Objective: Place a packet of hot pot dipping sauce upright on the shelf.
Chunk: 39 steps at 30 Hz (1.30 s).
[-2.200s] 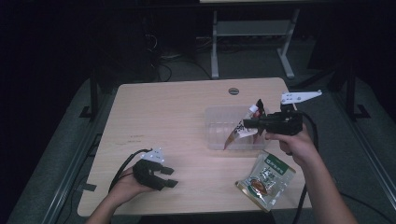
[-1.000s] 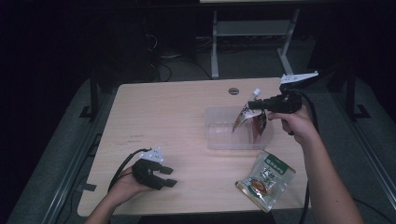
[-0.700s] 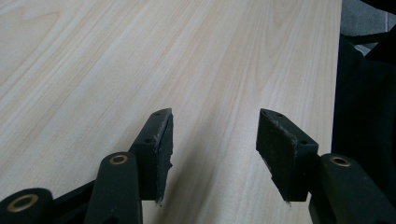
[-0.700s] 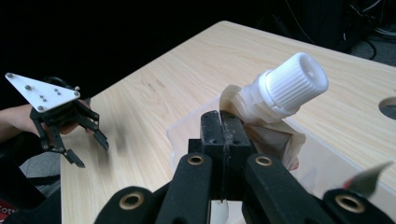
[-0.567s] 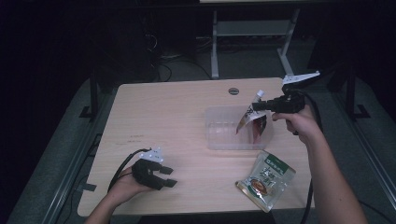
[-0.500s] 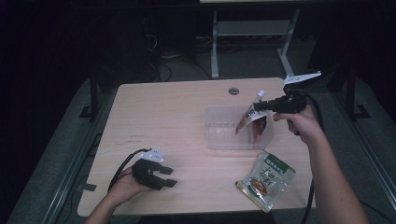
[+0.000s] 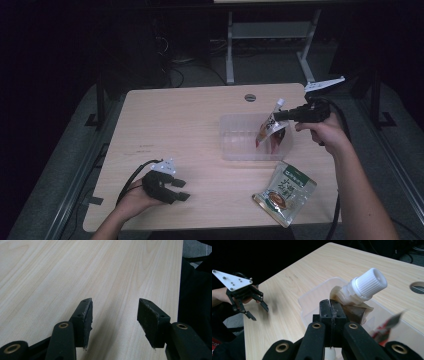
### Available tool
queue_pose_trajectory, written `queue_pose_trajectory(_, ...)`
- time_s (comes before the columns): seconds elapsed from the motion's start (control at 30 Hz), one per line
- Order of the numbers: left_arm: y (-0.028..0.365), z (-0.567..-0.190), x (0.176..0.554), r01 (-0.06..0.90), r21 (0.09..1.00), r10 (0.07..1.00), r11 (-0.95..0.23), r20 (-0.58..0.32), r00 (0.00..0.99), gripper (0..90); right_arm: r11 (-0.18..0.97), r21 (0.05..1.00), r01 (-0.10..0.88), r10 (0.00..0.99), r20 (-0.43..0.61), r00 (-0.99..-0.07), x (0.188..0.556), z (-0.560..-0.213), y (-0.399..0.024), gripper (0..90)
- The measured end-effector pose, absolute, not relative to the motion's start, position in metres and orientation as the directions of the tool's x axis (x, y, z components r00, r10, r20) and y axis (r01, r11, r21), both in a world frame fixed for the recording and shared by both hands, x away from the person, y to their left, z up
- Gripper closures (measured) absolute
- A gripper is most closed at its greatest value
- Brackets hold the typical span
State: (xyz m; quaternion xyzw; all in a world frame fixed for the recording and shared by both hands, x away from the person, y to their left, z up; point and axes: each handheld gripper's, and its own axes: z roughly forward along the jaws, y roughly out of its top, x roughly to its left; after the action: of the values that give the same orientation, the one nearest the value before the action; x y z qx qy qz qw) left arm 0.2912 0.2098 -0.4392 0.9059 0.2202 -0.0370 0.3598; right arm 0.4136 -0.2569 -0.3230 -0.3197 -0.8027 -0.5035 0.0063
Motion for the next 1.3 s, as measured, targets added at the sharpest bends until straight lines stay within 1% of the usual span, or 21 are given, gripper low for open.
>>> queue_pose_trajectory(0.23, 0.211, -0.438, 0.291, 0.425, 0.634, 0.371, -0.646, -0.225, 0.901, 45.7, 0.328, 0.799, 0.503, 0.478, 0.319, -0.818, 0.417, -0.324, -0.239, 90.0)
queue_pose_trajectory(0.47, 0.211, -0.439, 0.291, 0.423, 0.635, 0.369, -0.646, -0.225, 0.902, 45.7, 0.368, 0.778, 0.509, 0.466, 0.320, -0.825, 0.419, -0.330, -0.227, 89.9)
queue_pose_trajectory(0.63, 0.211, -0.439, 0.291, 0.420, 0.635, 0.367, -0.648, -0.223, 0.903, 45.7, 0.404, 0.756, 0.516, 0.483, 0.302, -0.822, 0.421, -0.336, -0.219, 89.8)
queue_pose_trajectory(0.87, 0.211, -0.439, 0.291, 0.422, 0.636, 0.368, -0.646, -0.225, 0.902, 45.8, 0.387, 0.750, 0.536, 0.516, 0.305, -0.800, 0.423, -0.341, -0.221, 88.8)
queue_pose_trajectory(0.93, 0.210, -0.439, 0.291, 0.422, 0.636, 0.368, -0.647, -0.225, 0.902, 45.7, 0.375, 0.754, 0.540, 0.526, 0.307, -0.793, 0.423, -0.342, -0.222, 87.3)
queue_pose_trajectory(1.03, 0.210, -0.439, 0.291, 0.424, 0.636, 0.369, -0.645, -0.227, 0.901, 45.8, 0.316, 0.783, 0.536, 0.513, 0.335, -0.791, 0.422, -0.339, -0.227, 85.2)
queue_pose_trajectory(1.13, 0.211, -0.439, 0.291, 0.423, 0.636, 0.367, -0.645, -0.227, 0.902, 45.7, 0.307, 0.793, 0.527, 0.515, 0.327, -0.792, 0.418, -0.336, -0.230, 80.8)
queue_pose_trajectory(1.3, 0.211, -0.439, 0.291, 0.423, 0.636, 0.368, -0.645, -0.226, 0.902, 45.7, 0.293, 0.805, 0.516, 0.536, 0.308, -0.786, 0.408, -0.334, -0.234, 69.0)
